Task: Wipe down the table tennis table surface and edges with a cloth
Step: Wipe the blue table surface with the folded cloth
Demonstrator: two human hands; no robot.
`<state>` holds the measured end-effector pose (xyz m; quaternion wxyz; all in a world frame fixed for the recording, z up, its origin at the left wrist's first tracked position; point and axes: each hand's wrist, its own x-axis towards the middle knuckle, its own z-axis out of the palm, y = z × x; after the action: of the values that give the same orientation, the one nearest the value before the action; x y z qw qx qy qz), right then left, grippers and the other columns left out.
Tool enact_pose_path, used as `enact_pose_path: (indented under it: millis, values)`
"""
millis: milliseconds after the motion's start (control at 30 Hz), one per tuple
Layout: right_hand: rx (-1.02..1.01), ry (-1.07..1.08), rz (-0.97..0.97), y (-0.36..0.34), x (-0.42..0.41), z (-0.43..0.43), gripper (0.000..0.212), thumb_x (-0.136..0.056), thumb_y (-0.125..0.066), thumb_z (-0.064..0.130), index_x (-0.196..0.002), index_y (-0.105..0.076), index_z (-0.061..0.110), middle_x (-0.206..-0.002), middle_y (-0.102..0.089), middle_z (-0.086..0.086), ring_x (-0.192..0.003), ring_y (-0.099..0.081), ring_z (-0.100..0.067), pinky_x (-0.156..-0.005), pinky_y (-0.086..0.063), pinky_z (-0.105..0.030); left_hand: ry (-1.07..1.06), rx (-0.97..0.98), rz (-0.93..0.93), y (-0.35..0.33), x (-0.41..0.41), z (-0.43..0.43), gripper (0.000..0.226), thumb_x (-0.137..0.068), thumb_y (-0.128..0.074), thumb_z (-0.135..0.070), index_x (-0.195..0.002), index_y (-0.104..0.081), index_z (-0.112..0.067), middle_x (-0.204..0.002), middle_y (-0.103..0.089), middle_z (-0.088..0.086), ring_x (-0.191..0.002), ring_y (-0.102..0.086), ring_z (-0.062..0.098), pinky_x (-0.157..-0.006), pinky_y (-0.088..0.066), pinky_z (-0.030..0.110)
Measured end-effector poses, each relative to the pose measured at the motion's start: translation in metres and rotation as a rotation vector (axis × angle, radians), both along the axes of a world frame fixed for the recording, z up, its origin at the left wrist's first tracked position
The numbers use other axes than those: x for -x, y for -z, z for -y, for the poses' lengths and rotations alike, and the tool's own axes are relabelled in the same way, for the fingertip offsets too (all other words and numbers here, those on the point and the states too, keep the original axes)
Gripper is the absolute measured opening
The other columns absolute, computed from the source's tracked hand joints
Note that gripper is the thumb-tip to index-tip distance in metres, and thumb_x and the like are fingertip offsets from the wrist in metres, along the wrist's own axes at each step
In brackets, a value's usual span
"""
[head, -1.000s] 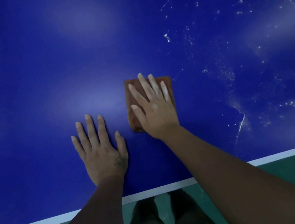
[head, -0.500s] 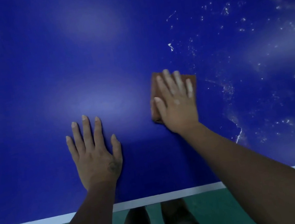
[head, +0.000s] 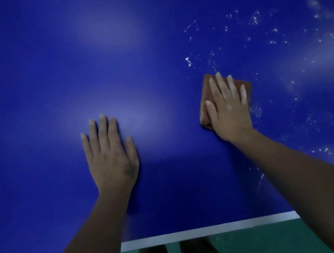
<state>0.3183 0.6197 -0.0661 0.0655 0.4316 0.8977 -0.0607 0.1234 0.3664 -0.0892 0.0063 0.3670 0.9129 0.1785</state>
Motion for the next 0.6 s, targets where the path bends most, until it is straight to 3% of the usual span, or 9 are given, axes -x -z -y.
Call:
enact_pose_path:
  millis: [167, 333, 467, 600]
  values:
    - [-0.019, -0.164, -0.05, 0.008, 0.07, 0.023, 0.066, -0.112, -0.025, 0.049, -0.173, -0.014, 0.024, -0.181, -0.004, 0.005, -0.168, 0.0, -0.024, -0.132, -0.004, -0.06, -0.006, -0.132, 0.077, -0.011, 0.011, -0.087, 0.059, -0.117, -0.042, -0.035, -0.165, -0.041, -0.001, -0.175, -0.033, 0.017, -0.167, -0.022, 0.038, -0.136, -0.013, 0.055]
    - [-0.038, -0.277, -0.148, 0.016, 0.125, 0.003, 0.063, -0.113, -0.024, 0.052, -0.171, -0.024, 0.027, -0.18, -0.015, 0.006, -0.167, -0.009, -0.023, -0.133, -0.006, -0.056, 0.02, -0.112, 0.085, -0.009, 0.025, -0.141, 0.063, -0.119, -0.03, -0.042, -0.169, -0.033, -0.005, -0.179, -0.027, 0.013, -0.169, -0.016, 0.032, -0.138, -0.007, 0.049]
    - [-0.053, -0.154, -0.15, 0.018, 0.084, -0.053, 0.064, -0.113, -0.028, 0.051, -0.171, -0.024, 0.027, -0.18, -0.016, 0.007, -0.167, -0.011, -0.022, -0.133, -0.008, -0.057, -0.054, -0.032, 0.069, -0.003, 0.039, -0.165, 0.064, -0.118, -0.027, -0.044, -0.169, -0.034, -0.006, -0.178, -0.029, 0.01, -0.169, -0.016, 0.031, -0.137, -0.006, 0.049]
    - [-0.034, -0.016, -0.059, 0.011, 0.02, -0.094, 0.063, -0.115, -0.023, 0.049, -0.172, -0.016, 0.023, -0.181, -0.008, 0.005, -0.167, -0.005, -0.024, -0.132, -0.007, -0.062, -0.067, 0.133, 0.026, 0.004, 0.037, -0.173, 0.07, -0.116, -0.02, -0.053, -0.174, -0.023, -0.013, -0.183, -0.012, 0.008, -0.17, -0.004, 0.031, -0.138, 0.0, 0.05]
